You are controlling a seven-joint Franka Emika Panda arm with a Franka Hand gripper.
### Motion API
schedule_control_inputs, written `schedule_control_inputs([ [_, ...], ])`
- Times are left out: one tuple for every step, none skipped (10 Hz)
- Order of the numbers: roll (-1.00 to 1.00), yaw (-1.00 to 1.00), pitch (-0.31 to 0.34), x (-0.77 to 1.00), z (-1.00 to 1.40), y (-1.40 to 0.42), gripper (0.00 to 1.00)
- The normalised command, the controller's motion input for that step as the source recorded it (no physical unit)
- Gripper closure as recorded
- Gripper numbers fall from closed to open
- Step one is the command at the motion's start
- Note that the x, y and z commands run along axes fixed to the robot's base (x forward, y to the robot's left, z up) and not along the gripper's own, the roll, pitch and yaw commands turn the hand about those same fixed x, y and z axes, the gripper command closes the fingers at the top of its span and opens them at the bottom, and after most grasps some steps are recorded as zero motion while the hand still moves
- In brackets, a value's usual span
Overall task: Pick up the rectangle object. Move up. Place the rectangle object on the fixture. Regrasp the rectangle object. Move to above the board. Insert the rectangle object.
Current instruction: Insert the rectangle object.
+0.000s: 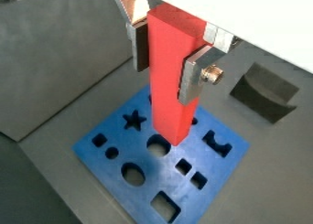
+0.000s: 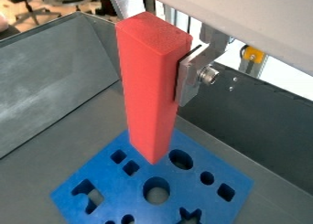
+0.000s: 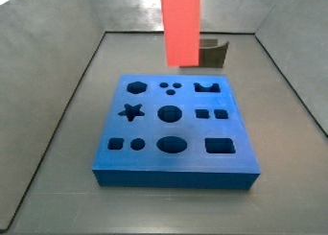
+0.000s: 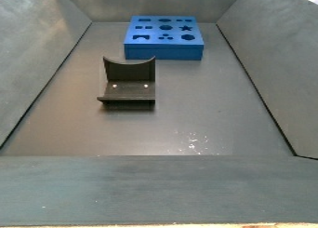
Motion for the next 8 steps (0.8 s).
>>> schedule_control_inputs([
  [-0.02, 0.0, -0.289, 0.0, -0.38, -0.17, 1.0],
  [-0.01, 0.0, -0.294, 0.0, -0.39, -0.17, 1.0],
  [-0.01, 0.0, -0.28, 0.03, -0.36, -0.19, 1.0],
  [0.0, 0.0, -0.231, 0.09, -0.32, -0.23, 1.0],
  [0.0, 0.0, -0.091, 0.17, -0.25, -0.24, 1.0],
  [0.33, 0.06, 0.131, 0.17, -0.12, -0.27, 1.0],
  [0.43, 0.1, 0.24, 0.16, -0.07, -0.24, 1.0],
  [0.46, 0.09, 0.34, 0.19, -0.07, -0.23, 1.0],
])
